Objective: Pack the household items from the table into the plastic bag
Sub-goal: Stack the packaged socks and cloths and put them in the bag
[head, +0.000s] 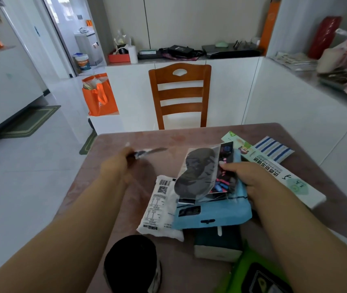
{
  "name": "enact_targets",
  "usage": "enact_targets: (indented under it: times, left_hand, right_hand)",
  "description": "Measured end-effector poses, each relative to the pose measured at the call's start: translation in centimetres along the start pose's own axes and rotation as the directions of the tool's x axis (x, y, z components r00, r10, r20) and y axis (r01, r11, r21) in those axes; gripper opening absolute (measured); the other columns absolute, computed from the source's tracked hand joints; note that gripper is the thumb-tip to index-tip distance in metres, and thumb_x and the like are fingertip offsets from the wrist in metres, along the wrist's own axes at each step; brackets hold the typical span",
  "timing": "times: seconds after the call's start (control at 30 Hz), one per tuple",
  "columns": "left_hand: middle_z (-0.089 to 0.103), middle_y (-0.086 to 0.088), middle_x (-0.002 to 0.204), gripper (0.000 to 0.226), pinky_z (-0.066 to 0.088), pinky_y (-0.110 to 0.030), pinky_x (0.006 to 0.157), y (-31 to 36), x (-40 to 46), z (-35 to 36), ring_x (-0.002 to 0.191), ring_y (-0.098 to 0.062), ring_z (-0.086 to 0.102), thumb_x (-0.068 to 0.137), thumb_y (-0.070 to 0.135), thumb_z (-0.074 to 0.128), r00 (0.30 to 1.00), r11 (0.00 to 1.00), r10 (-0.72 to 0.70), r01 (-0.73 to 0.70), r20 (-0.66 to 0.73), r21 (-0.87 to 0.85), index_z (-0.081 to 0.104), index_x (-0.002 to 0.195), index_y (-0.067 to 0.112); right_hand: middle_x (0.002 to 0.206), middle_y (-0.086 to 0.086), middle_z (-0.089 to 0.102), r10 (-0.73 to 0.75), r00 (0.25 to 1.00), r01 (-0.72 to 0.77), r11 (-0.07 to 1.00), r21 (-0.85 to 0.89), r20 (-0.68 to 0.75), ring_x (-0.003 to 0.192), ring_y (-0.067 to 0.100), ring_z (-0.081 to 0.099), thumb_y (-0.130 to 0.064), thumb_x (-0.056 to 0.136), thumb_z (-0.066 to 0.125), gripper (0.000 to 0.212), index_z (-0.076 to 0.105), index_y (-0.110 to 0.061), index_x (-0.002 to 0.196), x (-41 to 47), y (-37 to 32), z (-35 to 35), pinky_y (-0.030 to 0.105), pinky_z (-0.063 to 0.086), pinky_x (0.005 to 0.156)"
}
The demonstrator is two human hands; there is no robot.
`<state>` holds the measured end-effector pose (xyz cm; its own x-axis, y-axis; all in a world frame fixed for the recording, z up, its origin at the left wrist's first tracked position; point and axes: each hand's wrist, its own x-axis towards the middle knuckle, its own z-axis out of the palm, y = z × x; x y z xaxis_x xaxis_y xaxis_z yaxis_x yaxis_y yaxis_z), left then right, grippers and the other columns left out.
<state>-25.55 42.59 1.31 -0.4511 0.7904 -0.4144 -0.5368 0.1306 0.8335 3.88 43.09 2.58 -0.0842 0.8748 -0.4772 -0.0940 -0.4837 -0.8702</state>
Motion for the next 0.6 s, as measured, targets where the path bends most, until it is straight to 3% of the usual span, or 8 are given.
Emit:
enact_targets:
  times: [0.1, 0.2, 0.27, 0.37, 0.47, 0.6]
  left_hand:
    - [0.071, -0.008, 0.068, 0.011, 0.061, -0.026, 0.069, 2.1, -5.9, 2.8, 0.062, -0.012, 0.071, 0.088, 0.002, 0.06, 0.964, 0.99, 0.117, -0.094, 0.238, -0.103, 0.064, 0.078, 0.001]
    - [0.073, -0.011, 0.074, 0.004, 0.061, -0.024, 0.064, 1.4, -10.8, 3.8, 0.068, -0.015, 0.072, 0.08, 0.002, 0.063, 0.883, 0.996, 0.037, -0.07, 0.469, 0.053, 0.065, 0.081, -0.001]
    - [0.072, -0.015, 0.083, 0.016, 0.06, -0.025, 0.062, 0.1, -12.8, 3.6, 0.069, -0.018, 0.072, 0.081, -0.004, 0.058, 0.853, 0.975, -0.083, -0.037, 0.515, 0.218, 0.068, 0.093, 0.0]
    - [0.073, -0.015, 0.092, 0.042, 0.06, -0.03, 0.068, -1.0, -14.2, 3.3, 0.075, -0.022, 0.071, 0.075, -0.011, 0.055, 0.796, 0.954, -0.218, 0.052, 0.565, 0.295, 0.068, 0.112, 0.005]
    - [0.069, -0.015, 0.09, 0.05, 0.059, -0.03, 0.071, -0.4, -14.5, 3.6, 0.075, -0.022, 0.069, 0.065, -0.008, 0.053, 0.75, 0.971, -0.19, 0.049, 0.634, 0.232, 0.07, 0.11, 0.004]
    - [0.066, -0.023, 0.116, 0.059, 0.053, -0.042, 0.091, -0.6, -15.1, 4.8, 0.098, -0.035, 0.066, 0.065, -0.008, 0.044, 0.706, 0.98, -0.188, 0.085, 0.683, 0.182, 0.066, 0.119, 0.002]
  right_hand:
    - [0.063, 0.013, 0.069, 0.02, 0.999, -0.019, 1.0, -0.013, 0.046, 0.057, 0.027, 0.066, -0.013, 0.091, 0.061, 0.015, 0.063, -0.002, 0.081, -0.3, 0.3, 0.0, 0.031, 0.054, 0.049]
    - [0.069, 0.016, 0.069, 0.07, 0.994, -0.071, 0.997, 0.012, 0.086, 0.049, 0.025, 0.067, -0.02, 0.091, 0.06, 0.018, 0.063, -0.002, 0.091, -1.0, 0.7, -0.2, 0.03, 0.055, 0.045]
    - [0.079, 0.02, 0.068, 0.106, 0.988, -0.109, 0.994, 0.024, 0.114, 0.058, 0.028, 0.068, -0.024, 0.092, 0.058, 0.022, 0.064, -0.003, 0.093, -1.7, 1.1, -0.7, 0.037, 0.058, 0.057]
    - [0.073, 0.02, 0.07, 0.151, 0.98, -0.156, 0.987, 0.028, 0.126, 0.062, 0.03, 0.067, -0.023, 0.095, 0.052, 0.027, 0.064, 0.0, 0.089, -2.8, 1.9, -1.8, 0.041, 0.054, 0.069]
    - [0.075, 0.022, 0.068, 0.172, 0.981, -0.175, 0.984, 0.031, 0.095, 0.066, 0.032, 0.065, -0.018, 0.095, 0.052, 0.022, 0.062, 0.001, 0.091, -3.7, 2.7, -2.5, 0.043, 0.052, 0.072]
    - [0.081, 0.023, 0.071, 0.169, 0.983, -0.171, 0.985, 0.014, 0.067, 0.07, 0.033, 0.068, -0.016, 0.093, 0.055, 0.03, 0.062, 0.005, 0.113, -4.8, 3.2, -3.0, 0.043, 0.056, 0.071]
